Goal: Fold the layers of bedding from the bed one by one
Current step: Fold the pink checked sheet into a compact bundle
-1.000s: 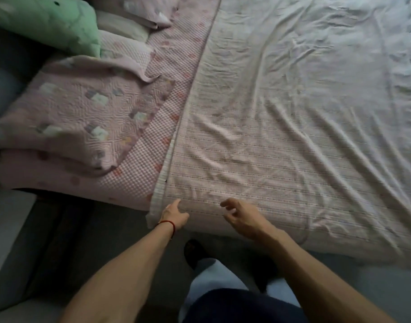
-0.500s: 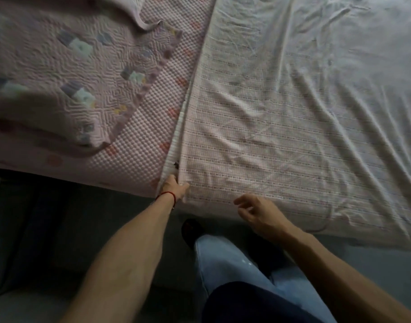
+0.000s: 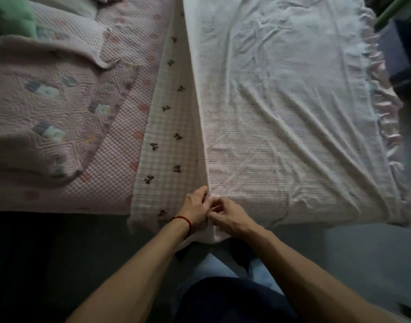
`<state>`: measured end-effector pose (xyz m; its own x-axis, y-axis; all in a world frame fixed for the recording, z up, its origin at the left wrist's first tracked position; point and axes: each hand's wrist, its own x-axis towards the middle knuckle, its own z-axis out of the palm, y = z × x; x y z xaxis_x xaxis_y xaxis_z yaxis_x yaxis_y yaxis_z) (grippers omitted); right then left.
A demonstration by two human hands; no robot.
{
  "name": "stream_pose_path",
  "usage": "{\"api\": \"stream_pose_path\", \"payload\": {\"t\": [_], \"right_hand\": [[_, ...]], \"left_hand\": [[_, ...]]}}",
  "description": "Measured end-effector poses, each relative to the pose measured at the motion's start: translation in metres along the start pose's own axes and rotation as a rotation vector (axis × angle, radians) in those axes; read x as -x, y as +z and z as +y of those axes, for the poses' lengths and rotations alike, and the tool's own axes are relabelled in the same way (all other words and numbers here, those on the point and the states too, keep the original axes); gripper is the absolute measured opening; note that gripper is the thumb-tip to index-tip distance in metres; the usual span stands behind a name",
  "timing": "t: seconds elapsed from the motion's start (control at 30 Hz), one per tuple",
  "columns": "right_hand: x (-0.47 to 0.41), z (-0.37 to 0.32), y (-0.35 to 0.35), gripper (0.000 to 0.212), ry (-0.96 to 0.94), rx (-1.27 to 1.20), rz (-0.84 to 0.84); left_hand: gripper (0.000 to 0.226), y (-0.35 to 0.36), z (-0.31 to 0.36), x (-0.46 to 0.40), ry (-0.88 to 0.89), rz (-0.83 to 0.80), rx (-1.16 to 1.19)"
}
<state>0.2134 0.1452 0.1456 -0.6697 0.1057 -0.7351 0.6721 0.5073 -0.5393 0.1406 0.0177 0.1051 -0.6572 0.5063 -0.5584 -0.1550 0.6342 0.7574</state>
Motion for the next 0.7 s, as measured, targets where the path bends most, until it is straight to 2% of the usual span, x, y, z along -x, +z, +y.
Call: {"api": "stream_pose_path", "payload": {"t": [0.1,0.2,0.27,0.37,0.43,0.6,0.7], "right_hand": [[0.02,0.036,-0.035,0.04,0.022,-0.073,0.077],[0.04,0.076,-0.073,0.029,-0.058,-0.103,0.186],[0.049,0.103,-0.099,0.032,-0.089,-0.153,0.237],[0.061,0.163,-0.147,0.01,-0.069,-0.178,0.308],[0.068,0.211,-0.181,0.025,-0.043,-0.2,0.345],[0.07,0.32,-0.26,0.031,0.034,-0.109,0.332],[0.066,0.37,-0.301,0.029,0.124,-0.042,0.378]], "left_hand": [[0.028,0.042,0.054,-0.006,0.023,-0.058,-0.039],[0.032,0.086,0.107,-0.016,0.042,-0.071,-0.093],[0.032,0.115,0.142,-0.024,0.039,-0.065,-0.143],[0.034,0.173,0.195,-0.039,0.023,-0.044,-0.245],[0.029,0.216,0.228,-0.053,0.002,-0.042,-0.256],[0.013,0.308,0.281,-0.077,-0.013,-0.175,-0.254],[0.024,0.343,0.291,-0.07,-0.048,-0.218,-0.28]]}}
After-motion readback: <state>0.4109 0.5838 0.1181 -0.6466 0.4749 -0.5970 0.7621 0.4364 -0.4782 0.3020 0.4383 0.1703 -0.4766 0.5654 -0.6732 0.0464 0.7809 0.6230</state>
